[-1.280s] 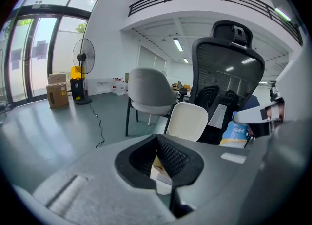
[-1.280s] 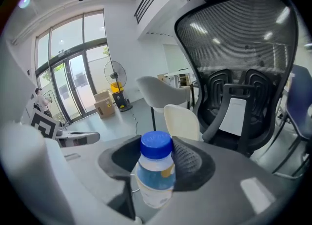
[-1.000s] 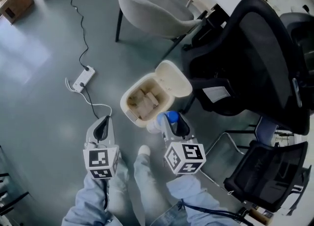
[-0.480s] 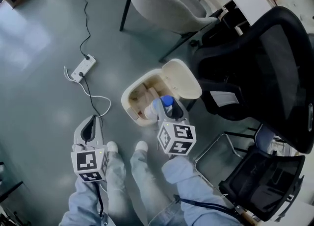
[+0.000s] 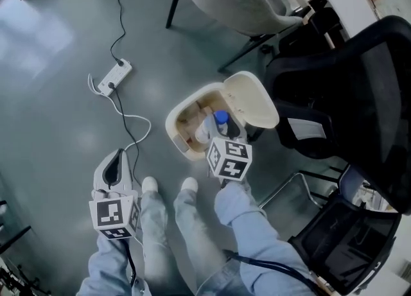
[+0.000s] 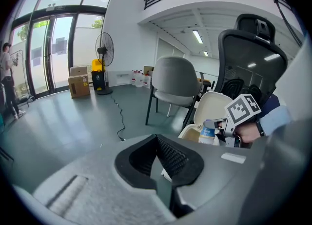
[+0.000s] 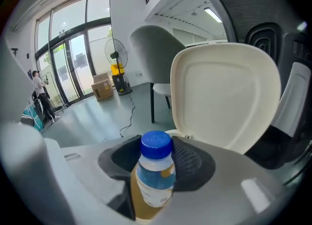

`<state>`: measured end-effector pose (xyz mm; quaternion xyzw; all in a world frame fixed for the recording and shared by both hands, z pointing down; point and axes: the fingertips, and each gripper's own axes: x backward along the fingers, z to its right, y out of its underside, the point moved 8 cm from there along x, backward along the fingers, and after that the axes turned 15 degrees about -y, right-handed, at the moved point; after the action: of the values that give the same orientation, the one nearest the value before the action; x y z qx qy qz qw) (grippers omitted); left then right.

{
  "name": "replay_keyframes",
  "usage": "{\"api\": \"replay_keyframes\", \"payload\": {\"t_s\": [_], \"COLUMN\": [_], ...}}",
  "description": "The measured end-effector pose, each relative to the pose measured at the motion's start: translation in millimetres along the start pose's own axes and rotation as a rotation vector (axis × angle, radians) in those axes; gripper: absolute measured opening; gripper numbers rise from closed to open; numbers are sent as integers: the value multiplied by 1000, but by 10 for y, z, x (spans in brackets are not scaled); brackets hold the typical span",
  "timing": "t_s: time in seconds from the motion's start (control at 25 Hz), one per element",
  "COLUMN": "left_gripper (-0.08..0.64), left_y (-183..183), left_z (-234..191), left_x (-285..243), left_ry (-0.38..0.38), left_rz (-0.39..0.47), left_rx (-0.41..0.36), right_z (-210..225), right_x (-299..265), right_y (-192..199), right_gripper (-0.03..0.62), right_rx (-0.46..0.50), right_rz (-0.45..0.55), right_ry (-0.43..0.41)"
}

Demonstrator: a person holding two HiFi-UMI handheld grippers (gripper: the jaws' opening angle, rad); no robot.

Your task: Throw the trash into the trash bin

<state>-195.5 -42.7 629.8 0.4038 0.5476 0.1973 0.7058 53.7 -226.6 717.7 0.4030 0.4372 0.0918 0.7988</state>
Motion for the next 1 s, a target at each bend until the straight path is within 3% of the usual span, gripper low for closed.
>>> {"api": "replay_keyframes", "payload": {"t_s": [0.28, 0.36, 1.0], "left_gripper": [9, 9, 10], "left_y": [-15, -6, -2], "left_z": [39, 43, 141], "left_x": [-80, -91, -102], "left_ry": [6, 6, 23], "left_rz": [-4, -9, -7], "left_rx": [0, 1, -15], "right_z": [113, 147, 212], "right_x": [-95, -105, 93], "right_y": [97, 114, 150], "right_gripper": [200, 247, 247], "right_rx": [-35, -55, -87], "right_rz": [-32, -44, -40], "right_ry": [-11, -17, 2]}}
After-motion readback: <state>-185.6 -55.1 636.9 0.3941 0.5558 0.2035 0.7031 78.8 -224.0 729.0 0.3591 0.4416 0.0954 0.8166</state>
